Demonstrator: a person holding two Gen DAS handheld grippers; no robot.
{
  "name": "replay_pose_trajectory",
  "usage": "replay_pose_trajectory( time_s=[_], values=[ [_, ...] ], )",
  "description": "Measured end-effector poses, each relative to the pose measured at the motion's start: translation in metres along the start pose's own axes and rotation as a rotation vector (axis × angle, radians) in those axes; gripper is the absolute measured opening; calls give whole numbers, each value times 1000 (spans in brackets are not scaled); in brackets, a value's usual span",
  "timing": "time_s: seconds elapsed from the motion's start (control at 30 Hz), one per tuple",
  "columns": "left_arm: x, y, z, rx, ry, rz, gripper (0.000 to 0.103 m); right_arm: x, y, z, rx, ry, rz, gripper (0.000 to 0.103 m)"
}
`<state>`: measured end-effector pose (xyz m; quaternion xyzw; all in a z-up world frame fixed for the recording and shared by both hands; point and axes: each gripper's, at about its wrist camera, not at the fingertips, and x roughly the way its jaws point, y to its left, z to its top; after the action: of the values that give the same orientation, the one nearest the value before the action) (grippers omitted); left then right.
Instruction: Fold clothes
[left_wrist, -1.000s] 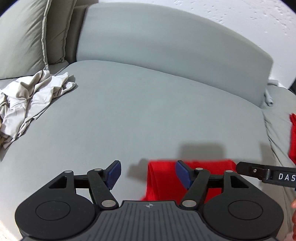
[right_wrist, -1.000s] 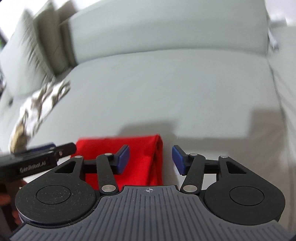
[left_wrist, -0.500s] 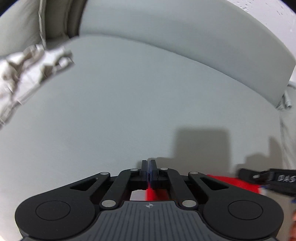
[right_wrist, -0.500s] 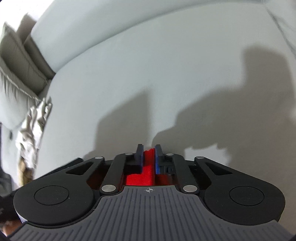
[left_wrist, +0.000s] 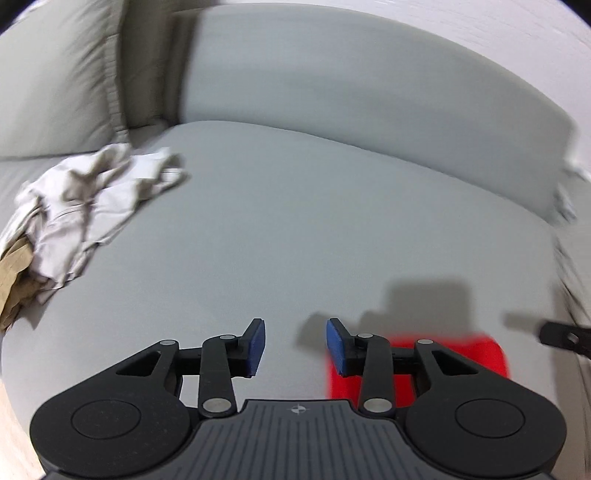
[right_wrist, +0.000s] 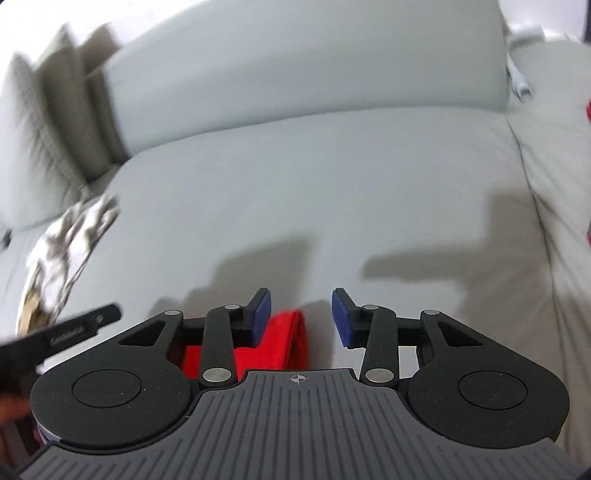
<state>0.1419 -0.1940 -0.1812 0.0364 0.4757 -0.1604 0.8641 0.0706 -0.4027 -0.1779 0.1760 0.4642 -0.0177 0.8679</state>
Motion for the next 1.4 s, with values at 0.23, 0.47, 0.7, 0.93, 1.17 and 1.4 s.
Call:
replay_pose_trajectory(
  time_s=[0.23, 0.47, 0.7, 0.93, 1.17, 1.4],
  values=[
    [-13, -36, -71, 264, 122, -41, 15, -20, 31, -55, -193, 48, 61, 10],
    [-24, -34, -97, 306, 158, 13, 28, -21, 36, -101, -269, 207, 7, 23],
    [-41, -26, -99, 278, 150, 32, 39, -57, 40, -106, -289, 102, 2, 41],
    [-54, -22, -106, 232, 127, 25, 44, -66, 39, -107, -273, 75, 1, 45],
    [-54, -18, -110, 220, 128, 29, 58, -69, 37, -108, -242, 49, -13, 61],
    [-49, -15, -118, 220, 125, -2, 79, -55, 18, -108, -212, 20, -21, 83]
  ],
)
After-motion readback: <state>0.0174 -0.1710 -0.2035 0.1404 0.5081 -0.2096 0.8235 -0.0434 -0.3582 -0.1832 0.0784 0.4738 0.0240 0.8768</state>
